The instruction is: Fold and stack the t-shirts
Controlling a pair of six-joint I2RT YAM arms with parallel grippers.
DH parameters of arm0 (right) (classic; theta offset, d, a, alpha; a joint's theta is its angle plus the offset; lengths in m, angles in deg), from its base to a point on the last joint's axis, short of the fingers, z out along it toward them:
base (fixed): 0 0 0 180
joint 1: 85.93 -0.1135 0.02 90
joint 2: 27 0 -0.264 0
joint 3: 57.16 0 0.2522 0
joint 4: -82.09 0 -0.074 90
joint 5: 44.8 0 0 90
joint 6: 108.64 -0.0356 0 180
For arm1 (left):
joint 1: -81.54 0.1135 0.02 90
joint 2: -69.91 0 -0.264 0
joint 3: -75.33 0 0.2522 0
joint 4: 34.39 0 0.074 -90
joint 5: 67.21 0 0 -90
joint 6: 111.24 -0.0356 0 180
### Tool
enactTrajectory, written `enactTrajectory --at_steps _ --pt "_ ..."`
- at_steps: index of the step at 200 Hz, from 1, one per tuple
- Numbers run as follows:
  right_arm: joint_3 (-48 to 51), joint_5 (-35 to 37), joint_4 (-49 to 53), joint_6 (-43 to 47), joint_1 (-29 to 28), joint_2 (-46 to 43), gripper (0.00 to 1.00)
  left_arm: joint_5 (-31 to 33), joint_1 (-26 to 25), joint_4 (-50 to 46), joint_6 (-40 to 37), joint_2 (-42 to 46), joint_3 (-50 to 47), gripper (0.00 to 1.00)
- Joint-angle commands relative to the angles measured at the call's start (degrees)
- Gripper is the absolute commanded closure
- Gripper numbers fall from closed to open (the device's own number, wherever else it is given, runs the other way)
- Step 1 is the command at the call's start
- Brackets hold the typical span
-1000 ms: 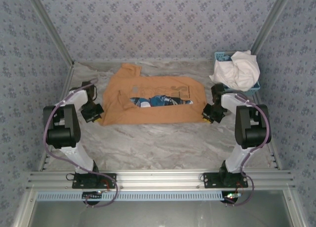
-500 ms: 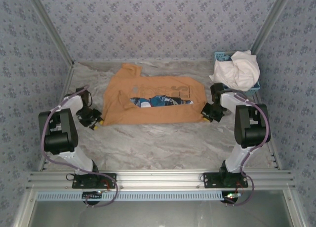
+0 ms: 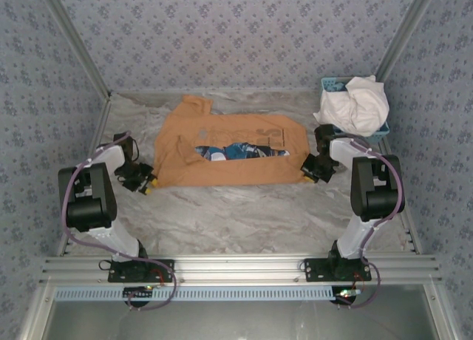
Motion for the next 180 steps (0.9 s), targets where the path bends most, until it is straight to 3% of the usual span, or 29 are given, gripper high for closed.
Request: enactTrajectory --at_steps 1,34,56,114,180 --pt "-0.45 0.38 -1.97 -0.1 -0.58 2.15 1.0 0.06 0.25 -0.04 1.84 0.79 -1.12 0.75" --pt "-0.29 0.51 -1.93 -0.09 -0.67 2.15 1.0 1.17 0.49 1.22 2.6 -0.12 -0.75 0.85" --pt "-0.1 0.8 -1.73 -0.13 -0.76 2.09 1.0 4.17 1.06 0.92 2.53 -0.41 0.36 1.0" --pt "0.89 3.61 -0.32 -0.16 -0.23 -0.3 1.0 7.95 4.46 -2.44 1.66 3.53 0.23 1.0" --pt "4.87 7.89 3.78 -2.84 -1.35 -6.13 1.0 9.66 4.64 -9.32 -0.15 6.29 -2.65 1.0"
